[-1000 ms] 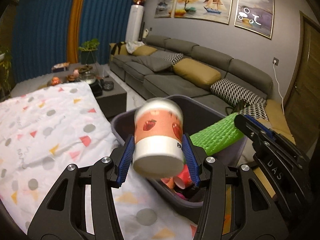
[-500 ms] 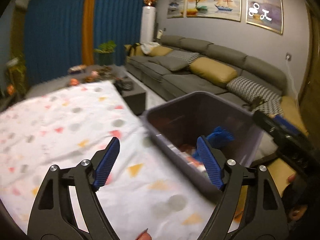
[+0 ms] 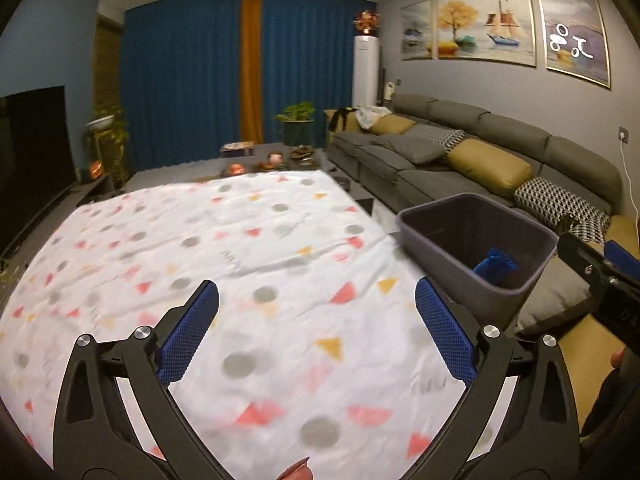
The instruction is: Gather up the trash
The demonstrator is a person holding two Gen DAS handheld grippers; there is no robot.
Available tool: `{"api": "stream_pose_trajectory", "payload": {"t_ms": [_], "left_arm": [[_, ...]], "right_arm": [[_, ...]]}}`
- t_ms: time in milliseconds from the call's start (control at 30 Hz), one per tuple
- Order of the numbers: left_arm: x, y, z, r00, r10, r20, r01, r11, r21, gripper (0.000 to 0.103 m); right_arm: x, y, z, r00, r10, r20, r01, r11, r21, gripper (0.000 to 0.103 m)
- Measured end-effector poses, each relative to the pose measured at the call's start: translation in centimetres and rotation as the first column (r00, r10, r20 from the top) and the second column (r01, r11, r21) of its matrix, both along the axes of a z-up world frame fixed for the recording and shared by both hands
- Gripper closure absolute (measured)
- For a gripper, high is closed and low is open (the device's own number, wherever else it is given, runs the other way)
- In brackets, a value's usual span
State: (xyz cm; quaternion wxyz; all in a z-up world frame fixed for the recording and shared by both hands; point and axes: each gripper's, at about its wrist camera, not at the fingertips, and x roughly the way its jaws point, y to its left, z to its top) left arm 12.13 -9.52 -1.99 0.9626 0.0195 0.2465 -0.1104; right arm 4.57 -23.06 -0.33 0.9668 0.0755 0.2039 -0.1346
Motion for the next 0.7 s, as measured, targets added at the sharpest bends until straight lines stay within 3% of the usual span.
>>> {"api": "stream_pose_trajectory", "payload": {"t_ms": [700], "left_arm": [[-7.4,6.9,0.9,1.000,0.008,0.026,-0.007,0.999,-0.038,0.006]], "right_arm": [[-8.7,8.4,1.2,0.999,0.005,0.037,-0.002,0.996,-0.086,0.006]]}}
